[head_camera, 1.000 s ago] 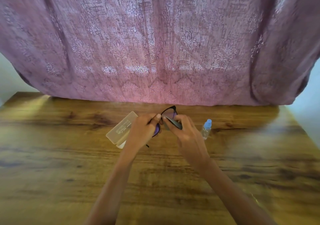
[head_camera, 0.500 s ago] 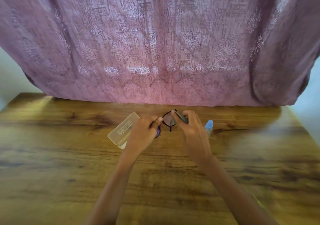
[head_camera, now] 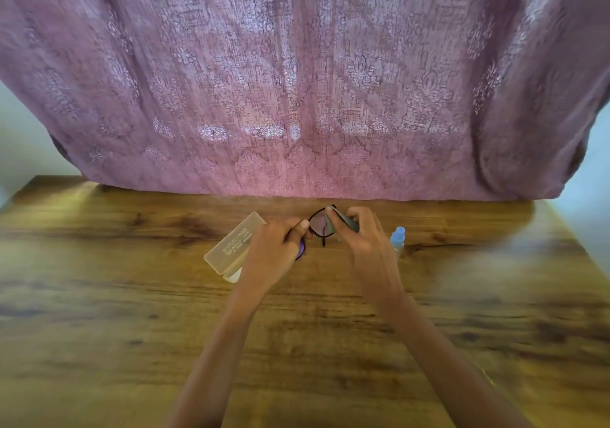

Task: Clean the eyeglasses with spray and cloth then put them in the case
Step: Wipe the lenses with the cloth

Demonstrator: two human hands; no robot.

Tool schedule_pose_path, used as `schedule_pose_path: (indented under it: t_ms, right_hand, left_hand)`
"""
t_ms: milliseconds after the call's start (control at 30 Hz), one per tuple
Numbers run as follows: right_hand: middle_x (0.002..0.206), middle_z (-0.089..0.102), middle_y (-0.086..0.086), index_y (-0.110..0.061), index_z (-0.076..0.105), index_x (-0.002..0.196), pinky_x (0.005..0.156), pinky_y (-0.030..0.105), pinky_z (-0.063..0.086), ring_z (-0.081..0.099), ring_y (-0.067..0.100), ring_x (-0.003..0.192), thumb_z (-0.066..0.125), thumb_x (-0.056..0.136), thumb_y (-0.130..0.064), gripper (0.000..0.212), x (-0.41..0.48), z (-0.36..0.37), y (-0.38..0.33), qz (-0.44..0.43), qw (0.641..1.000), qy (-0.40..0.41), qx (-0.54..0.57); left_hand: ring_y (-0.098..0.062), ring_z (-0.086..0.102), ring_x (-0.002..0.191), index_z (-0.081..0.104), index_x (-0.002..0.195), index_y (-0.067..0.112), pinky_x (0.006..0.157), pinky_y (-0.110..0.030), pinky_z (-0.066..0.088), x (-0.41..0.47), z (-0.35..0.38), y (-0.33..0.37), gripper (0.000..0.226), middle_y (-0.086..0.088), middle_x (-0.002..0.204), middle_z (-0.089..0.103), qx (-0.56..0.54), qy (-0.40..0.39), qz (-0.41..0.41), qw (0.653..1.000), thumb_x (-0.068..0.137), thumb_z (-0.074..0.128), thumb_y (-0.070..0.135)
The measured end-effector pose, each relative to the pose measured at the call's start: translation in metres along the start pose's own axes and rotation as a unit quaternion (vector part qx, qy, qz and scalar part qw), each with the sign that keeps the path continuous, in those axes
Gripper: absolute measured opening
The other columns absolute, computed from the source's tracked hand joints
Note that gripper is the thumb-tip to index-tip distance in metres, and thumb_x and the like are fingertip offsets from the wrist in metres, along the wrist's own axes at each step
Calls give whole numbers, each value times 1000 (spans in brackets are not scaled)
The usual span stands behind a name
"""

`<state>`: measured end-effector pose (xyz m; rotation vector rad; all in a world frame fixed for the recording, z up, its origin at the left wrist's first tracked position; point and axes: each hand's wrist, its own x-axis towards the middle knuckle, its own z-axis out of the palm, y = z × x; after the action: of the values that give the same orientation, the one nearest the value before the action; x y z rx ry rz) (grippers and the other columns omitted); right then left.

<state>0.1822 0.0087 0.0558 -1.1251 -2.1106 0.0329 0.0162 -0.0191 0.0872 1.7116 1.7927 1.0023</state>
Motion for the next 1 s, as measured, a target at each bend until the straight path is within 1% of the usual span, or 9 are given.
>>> schedule_pose_path:
  t_ms: [200,367,467,533,633,733,800,900,1000]
  right_hand:
    - [99,60,14,-5,64,126,62,21,50,59,24,83,62,81,13,48,-10,1,3,-16,1000,14,-8]
    - [100,61,13,-3,63,125,55,28,55,59,24,85,34,94,-7,44,-13,1,-9,-23,1000,-3,16]
    - [101,60,14,-3,62,128,55,30,56,59,24,86,35,95,-6,43,-17,4,-16,-51,998,-22,26]
    - [103,60,13,-4,61,128,64,27,56,58,22,89,40,93,-2,41,-19,5,-14,-48,998,-3,37]
    - [108,56,11,-2,62,125,80,17,48,56,15,91,51,84,13,45,-22,7,0,17,996,42,73]
    - [109,56,7,-5,63,116,77,15,46,58,14,87,58,80,17,43,-32,8,13,77,995,-6,69]
    - [109,59,4,-10,62,115,80,22,49,56,13,93,63,83,5,36,-40,11,21,86,991,-87,49]
    - [120,55,-7,-20,52,128,94,22,35,45,8,113,65,89,-29,43,-43,12,28,142,971,-176,80]
    - [107,61,-13,-29,35,141,80,18,49,59,-2,95,61,94,-32,54,-26,3,22,246,931,-98,251]
  left_hand:
    - [4,51,55,53,57,34,57,-12,34,2,-2,-4,42,23,50,55,-32,25,-18,999,98,49,26]
    - [7,51,58,52,56,34,59,-7,35,3,-2,-5,43,25,50,55,-32,29,-19,999,98,49,27]
    - [7,54,63,56,59,33,61,-6,37,3,-3,-6,40,18,53,59,-27,27,-10,999,98,49,25]
    - [6,56,65,61,65,28,62,-6,37,4,-3,-7,35,13,58,62,-21,20,-11,1000,98,49,26]
    - [4,55,60,63,72,21,61,-8,39,2,-3,-8,30,11,58,63,-28,19,-15,999,98,49,25]
    - [1,56,58,64,74,17,60,-7,40,0,-6,-7,30,6,59,65,-56,14,-9,998,98,49,24]
    - [-3,58,61,65,74,16,61,-7,41,-2,-8,-6,30,5,63,68,-64,8,-2,998,98,49,23]
    - [-12,61,69,65,73,18,68,-15,44,-5,-10,-7,31,4,68,70,-79,-5,-2,997,99,48,23]
    - [-19,63,76,65,72,16,79,-33,48,-8,-11,-10,33,1,71,70,-88,-25,7,996,100,47,21]
